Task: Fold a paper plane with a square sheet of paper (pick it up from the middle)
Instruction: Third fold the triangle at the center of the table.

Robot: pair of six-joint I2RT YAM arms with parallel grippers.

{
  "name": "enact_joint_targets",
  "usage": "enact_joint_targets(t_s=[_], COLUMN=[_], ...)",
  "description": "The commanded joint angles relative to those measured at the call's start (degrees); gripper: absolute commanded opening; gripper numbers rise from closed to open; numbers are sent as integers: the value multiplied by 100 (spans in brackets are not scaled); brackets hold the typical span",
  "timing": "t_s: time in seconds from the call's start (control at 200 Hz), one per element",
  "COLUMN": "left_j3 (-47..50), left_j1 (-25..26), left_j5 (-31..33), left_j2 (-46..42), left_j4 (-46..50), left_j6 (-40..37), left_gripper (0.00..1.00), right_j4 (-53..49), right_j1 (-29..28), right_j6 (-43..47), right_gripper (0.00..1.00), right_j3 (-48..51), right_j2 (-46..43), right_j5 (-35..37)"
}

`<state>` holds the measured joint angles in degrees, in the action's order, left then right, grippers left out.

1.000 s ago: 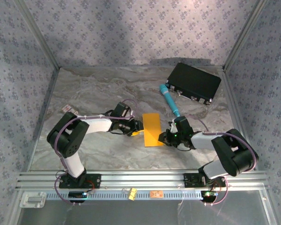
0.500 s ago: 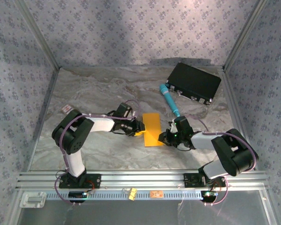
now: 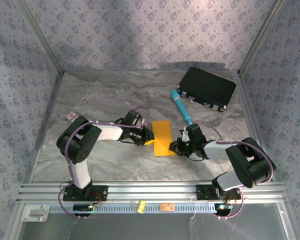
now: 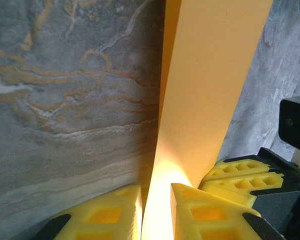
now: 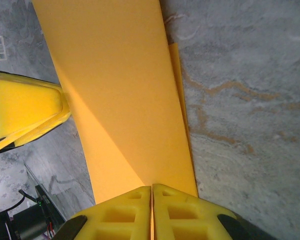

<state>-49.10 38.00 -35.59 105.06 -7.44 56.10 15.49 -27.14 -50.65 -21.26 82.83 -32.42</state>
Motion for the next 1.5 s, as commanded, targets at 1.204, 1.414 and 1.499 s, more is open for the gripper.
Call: enact_joint_targets(t_s=[1.204,1.414,1.499], left_j3=[165,181,161], left_j1=[76,71,76], left_j5=[202,341,347], left_j2=[-95,-139,-117], left_j4=[-465,-339,-283], left_j6=[258,209,182], left_gripper=[29,32,33], right_j4=[-18,7,18], right_j1=[1,-1,-2], right_j6=[-68,-94,-98], right_gripper=[13,13,13], right_j3=[154,149,143], right_j2=[132,137,132], right_j5=[237,237,232])
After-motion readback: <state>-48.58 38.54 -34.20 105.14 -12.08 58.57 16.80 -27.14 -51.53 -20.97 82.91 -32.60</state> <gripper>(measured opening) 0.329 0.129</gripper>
